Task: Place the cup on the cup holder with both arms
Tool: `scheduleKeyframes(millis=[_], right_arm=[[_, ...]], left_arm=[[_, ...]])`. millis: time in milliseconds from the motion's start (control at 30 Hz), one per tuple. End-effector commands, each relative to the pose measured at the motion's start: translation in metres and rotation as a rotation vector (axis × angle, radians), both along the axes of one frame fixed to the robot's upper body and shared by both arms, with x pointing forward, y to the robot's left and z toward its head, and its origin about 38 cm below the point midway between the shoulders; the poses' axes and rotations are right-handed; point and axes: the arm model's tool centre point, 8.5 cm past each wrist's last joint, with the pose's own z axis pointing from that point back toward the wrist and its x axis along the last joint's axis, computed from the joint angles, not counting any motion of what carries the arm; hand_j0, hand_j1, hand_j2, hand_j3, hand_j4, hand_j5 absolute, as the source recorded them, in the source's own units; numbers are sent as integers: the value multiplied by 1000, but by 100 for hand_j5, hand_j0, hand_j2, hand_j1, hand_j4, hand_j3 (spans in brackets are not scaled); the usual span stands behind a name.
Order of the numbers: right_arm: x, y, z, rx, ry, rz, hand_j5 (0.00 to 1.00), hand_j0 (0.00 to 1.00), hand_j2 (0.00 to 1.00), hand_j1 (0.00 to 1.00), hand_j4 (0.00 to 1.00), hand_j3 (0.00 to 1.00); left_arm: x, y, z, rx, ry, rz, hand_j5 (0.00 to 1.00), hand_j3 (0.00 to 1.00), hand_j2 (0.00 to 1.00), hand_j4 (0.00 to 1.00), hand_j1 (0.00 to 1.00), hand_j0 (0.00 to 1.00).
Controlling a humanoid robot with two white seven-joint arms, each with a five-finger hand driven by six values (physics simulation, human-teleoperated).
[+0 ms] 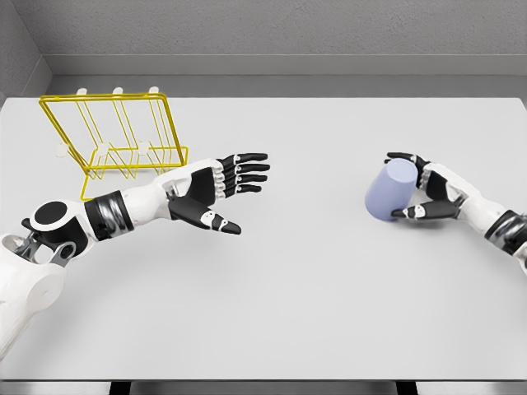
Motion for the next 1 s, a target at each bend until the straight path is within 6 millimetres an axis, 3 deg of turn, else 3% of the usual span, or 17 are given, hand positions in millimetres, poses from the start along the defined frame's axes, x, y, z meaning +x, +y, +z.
scheduleKeyframes(millis=[0, 967], right_arm=[[0, 1, -1, 1, 6, 1, 83, 83, 83, 83, 83, 83], [21, 23, 38, 24, -105, 58, 75, 75, 75, 75, 75, 75]], left_arm=[[0, 0, 0, -5, 6, 1, 100, 100, 100, 100, 100, 100], [6, 6, -3, 4, 14, 19, 100, 100, 100, 100, 100, 100]])
